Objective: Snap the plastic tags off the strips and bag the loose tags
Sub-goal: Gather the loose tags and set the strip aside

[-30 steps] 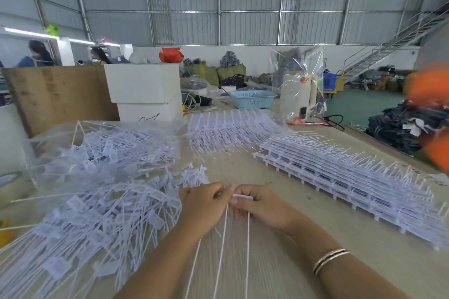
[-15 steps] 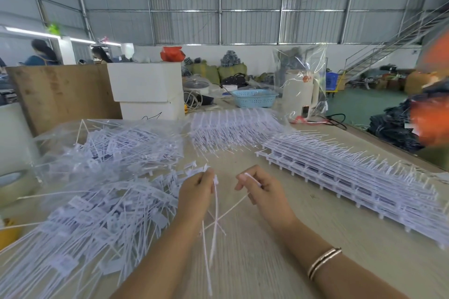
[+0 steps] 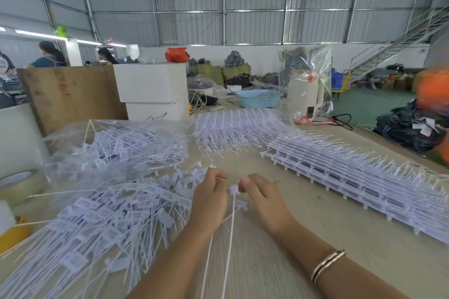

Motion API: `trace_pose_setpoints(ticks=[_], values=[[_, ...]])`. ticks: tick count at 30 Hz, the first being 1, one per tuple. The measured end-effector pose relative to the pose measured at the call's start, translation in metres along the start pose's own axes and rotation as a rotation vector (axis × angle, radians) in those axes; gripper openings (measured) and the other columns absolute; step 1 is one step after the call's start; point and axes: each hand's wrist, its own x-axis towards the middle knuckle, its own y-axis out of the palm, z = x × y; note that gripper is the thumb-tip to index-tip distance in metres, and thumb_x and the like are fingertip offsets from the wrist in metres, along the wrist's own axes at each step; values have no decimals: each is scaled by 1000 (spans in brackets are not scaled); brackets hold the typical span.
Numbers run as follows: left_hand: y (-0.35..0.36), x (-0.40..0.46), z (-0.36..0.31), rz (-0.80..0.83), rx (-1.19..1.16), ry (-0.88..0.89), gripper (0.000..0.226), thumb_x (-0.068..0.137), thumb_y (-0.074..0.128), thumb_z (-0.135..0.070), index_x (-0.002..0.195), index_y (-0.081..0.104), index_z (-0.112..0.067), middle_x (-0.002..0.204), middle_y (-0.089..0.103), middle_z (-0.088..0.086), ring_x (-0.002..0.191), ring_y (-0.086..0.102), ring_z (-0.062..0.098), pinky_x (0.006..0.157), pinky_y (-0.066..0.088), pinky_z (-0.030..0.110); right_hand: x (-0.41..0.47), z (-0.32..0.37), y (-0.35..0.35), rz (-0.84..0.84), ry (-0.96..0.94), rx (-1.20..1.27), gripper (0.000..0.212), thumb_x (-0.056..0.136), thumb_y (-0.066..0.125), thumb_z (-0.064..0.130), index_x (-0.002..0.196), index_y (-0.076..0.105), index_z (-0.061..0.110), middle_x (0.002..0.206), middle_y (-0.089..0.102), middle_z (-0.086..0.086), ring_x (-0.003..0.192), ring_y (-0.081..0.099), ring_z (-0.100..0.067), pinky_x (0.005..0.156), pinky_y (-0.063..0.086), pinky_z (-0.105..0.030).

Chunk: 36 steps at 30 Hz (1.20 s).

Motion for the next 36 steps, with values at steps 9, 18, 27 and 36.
trace_pose_setpoints(ticks=[9,18,27,36], values=[[-6,2,4,58,398,224,26,95,44,-25,70,51,-29,59,53,-7,57,50,6,60,35,29,0,8,1,67,72,260,26,90,53,4,69,67,11,62,61,8,68,57,-7,68,43,-21],[-2,2,4,82,262,161,41,94,50,-28,55,41,-20,46,35,-5,48,34,8,52,26,26,0,5,-7,212,50,285,31,91,57,3,63,63,15,61,59,4,63,54,-7,67,41,-20],[-2,3,-3,73,-66,-5,41,97,48,-27,80,59,9,65,45,8,59,42,14,54,31,19,-1,11,-3,101,-128,131,34,92,57,4,69,61,29,62,56,12,62,50,0,63,38,-16],[-6,11,-5,-110,-323,-171,49,98,44,-30,52,47,-13,41,49,-9,46,47,8,46,37,13,0,8,-12,-32,-79,413,22,96,50,11,81,65,4,78,64,10,69,55,-3,69,44,-16]])
